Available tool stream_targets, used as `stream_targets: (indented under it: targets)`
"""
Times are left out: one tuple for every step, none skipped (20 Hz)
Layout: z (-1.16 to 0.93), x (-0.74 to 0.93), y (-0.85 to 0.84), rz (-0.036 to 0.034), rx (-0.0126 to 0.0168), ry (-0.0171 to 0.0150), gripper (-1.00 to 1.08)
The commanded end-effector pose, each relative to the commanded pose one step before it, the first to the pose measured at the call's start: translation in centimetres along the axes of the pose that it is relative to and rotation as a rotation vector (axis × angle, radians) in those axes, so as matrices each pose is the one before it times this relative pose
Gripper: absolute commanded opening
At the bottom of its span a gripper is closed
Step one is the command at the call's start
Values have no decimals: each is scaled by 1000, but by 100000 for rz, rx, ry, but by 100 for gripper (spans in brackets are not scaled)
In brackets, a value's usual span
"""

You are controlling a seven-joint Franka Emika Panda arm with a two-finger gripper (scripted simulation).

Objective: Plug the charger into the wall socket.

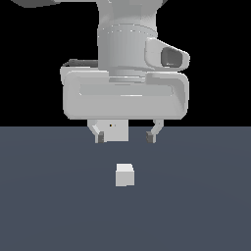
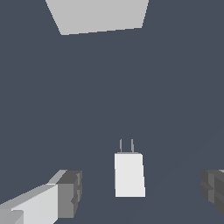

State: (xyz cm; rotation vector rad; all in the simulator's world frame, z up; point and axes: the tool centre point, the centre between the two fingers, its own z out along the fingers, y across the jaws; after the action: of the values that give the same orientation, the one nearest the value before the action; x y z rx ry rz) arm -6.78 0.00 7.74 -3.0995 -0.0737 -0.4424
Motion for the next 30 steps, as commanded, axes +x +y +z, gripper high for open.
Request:
stream_targets:
  targets:
    - [391, -307, -64, -384, -1, 1933, 100]
    - [137, -100, -21, -122, 6, 585, 100]
    - [126, -90, -19, -111, 7, 528, 100]
    - [114, -80, -17, -99, 7, 473, 100]
    - [99, -69, -16, -89, 7, 422, 100]
    - [91, -60, -13, -75, 7, 358, 100]
    - [74, -50, -12, -65, 7, 310, 100]
    - [62, -41, -10, -53, 6, 253, 100]
    - [58, -34, -5, -38, 4, 179, 100]
    - [29, -21, -7, -32, 4, 151, 100]
    - [30, -15, -1, -14, 2, 68, 100]
    - [22, -8, 2, 0, 0, 0, 100]
    - [-49, 8, 2, 32, 1, -193, 100]
    - [24, -9, 0, 0, 0, 0, 100]
    - [72, -28, 1, 0, 0, 0, 100]
    - [119, -46, 1, 0, 0, 0, 100]
    - [166, -64, 2, 0, 0, 0, 100]
    - [178, -73, -8, -19, -5, 66, 100]
    - [260, -99, 2, 0, 0, 0, 100]
    - [306, -115, 3, 0, 0, 0, 100]
    - [317, -122, -6, -19, -4, 66, 100]
    - [398, -146, 4, 0, 0, 0, 100]
    - [408, -150, -5, -19, -3, 66, 100]
    - [441, -159, -4, -18, -2, 67, 100]
    - [439, -153, 5, 0, 0, 0, 100]
    - [357, -123, -4, -18, -1, 67, 100]
    - [345, -116, 4, 0, 0, 0, 100]
    - [264, -87, -5, -18, 0, 67, 100]
    - [252, -82, 3, 0, 0, 0, 100]
    - [206, -66, 3, 0, 0, 0, 100]
